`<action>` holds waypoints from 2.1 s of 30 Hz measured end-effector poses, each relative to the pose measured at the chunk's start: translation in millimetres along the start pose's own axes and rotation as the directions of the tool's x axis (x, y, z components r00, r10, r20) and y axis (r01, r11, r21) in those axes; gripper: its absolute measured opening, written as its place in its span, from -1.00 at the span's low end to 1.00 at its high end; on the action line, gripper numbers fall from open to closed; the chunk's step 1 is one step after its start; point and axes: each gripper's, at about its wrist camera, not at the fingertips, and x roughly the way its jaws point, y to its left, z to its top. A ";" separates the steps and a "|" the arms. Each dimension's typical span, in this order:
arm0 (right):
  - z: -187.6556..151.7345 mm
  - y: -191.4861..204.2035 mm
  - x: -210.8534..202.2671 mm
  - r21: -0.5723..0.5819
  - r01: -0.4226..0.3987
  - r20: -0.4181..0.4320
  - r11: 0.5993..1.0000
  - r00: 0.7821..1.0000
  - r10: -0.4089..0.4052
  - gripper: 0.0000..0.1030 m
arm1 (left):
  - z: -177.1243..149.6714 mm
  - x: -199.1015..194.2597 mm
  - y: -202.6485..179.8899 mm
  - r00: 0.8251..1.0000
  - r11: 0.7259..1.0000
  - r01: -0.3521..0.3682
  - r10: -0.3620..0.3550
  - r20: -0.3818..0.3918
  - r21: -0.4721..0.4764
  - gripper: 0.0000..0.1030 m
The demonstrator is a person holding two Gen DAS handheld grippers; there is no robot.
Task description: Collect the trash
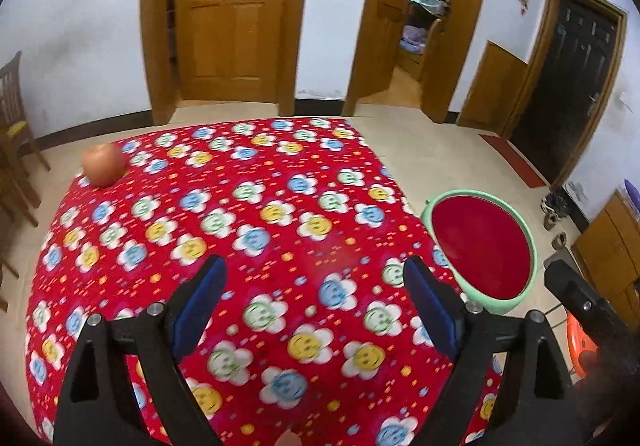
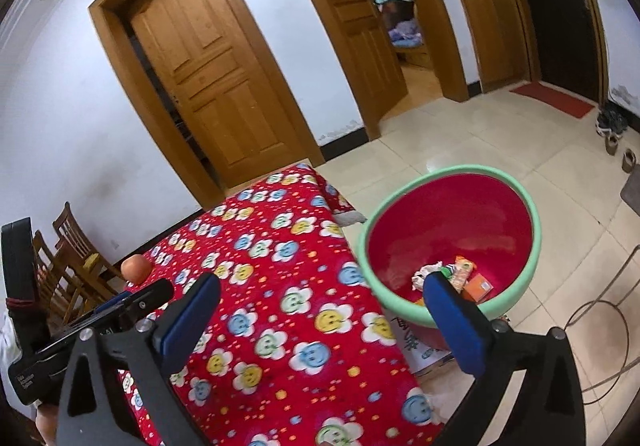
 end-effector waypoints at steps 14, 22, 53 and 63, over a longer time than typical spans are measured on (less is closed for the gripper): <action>-32.1 35.0 -29.8 -0.087 -0.015 0.032 0.996 0.999 0.017 1.00 | -33.5 -39.7 30.5 0.995 0.995 -0.089 0.090 0.029 -0.050 0.72; -53.5 46.8 -34.9 -0.150 0.021 0.061 0.989 0.998 -0.012 1.00 | -50.2 -42.3 37.3 0.989 0.989 -0.136 0.138 0.045 -0.053 0.72; -69.4 44.2 -24.0 -0.137 0.003 0.001 0.991 1.000 -0.003 1.00 | -56.7 -46.5 40.9 0.985 0.987 -0.145 0.151 0.086 -0.073 0.72; -69.8 43.8 -24.0 -0.133 0.001 -0.004 0.991 1.000 -0.001 1.00 | -56.7 -47.1 40.4 0.985 0.987 -0.146 0.151 0.085 -0.072 0.72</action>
